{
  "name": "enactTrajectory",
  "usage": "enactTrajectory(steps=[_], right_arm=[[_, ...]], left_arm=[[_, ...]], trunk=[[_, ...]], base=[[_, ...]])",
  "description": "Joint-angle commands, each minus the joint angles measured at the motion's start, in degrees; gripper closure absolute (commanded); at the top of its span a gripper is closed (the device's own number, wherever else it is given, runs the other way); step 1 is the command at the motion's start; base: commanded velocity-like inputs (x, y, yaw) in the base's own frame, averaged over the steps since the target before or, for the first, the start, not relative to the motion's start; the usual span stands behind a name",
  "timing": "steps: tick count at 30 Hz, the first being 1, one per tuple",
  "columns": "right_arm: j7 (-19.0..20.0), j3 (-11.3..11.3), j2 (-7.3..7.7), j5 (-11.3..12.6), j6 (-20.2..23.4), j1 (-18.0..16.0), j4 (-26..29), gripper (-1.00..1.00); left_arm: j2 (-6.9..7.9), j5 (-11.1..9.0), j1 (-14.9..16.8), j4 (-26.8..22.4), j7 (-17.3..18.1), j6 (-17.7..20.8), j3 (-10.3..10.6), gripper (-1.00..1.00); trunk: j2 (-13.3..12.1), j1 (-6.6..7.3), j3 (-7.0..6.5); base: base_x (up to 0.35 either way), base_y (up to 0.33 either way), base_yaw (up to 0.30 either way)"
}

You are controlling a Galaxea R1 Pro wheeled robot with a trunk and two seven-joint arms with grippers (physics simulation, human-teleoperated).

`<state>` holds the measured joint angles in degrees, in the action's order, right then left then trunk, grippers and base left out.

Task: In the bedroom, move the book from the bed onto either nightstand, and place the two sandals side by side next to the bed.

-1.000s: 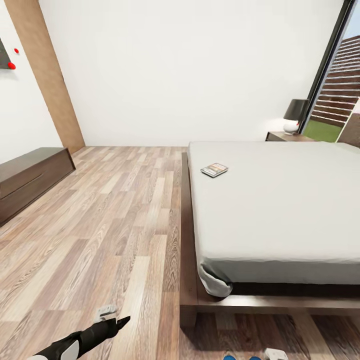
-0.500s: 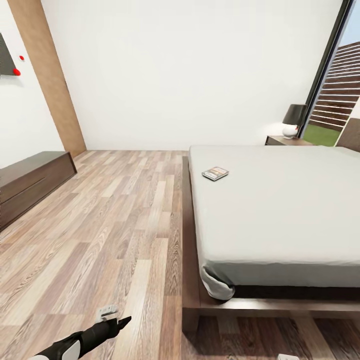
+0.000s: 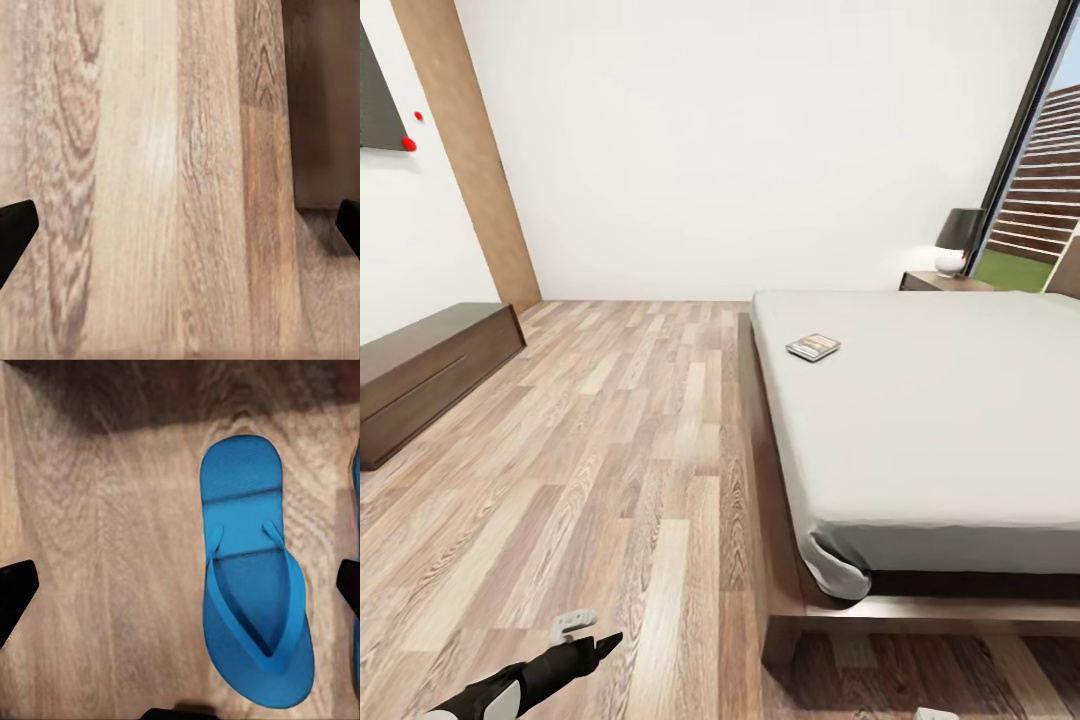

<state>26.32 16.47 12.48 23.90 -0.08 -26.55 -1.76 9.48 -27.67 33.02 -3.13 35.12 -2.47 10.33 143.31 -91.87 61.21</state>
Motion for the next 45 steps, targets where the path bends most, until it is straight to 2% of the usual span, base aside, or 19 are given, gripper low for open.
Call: enactTrajectory(steps=[1, 7, 25, 34, 45], right_arm=[[0.3, 0.4, 0.00, 0.6, 0.0, -0.1, -0.2, -1.00], [0.3, 0.4, 0.02, 0.6, 0.0, -0.1, -0.2, -1.00], [0.3, 0.4, 0.08, 0.6, 0.0, -0.1, -0.2, -1.00], [0.3, 0.4, 0.09, 0.6, 0.0, -0.1, -0.2, -1.00], [0.3, 0.4, 0.09, 0.6, 0.0, -0.1, -0.2, -1.00]], left_arm=[[0.01, -0.4, 0.0, 0.1, 0.1, -0.3, 0.5, -1.00], [0.01, -0.4, 0.0, 0.1, 0.1, -0.3, 0.5, -1.00], [0.01, -0.4, 0.0, 0.1, 0.2, -0.3, 0.5, -1.00], [0.01, -0.5, 0.0, 0.1, 0.2, -0.3, 0.5, -1.00], [0.01, -0.5, 0.0, 0.1, 0.2, -0.3, 0.5, -1.00]], trunk=[[0.0, 0.01, 0.05], [0.0, 0.01, 0.05], [0.0, 0.01, 0.05], [0.0, 0.01, 0.05], [0.0, 0.01, 0.05]], base=[[0.000, 0.081, 0.000], [0.000, 0.019, 0.089], [0.000, 0.036, 0.276], [0.000, 0.076, 0.041], [0.000, 0.016, 0.248]])
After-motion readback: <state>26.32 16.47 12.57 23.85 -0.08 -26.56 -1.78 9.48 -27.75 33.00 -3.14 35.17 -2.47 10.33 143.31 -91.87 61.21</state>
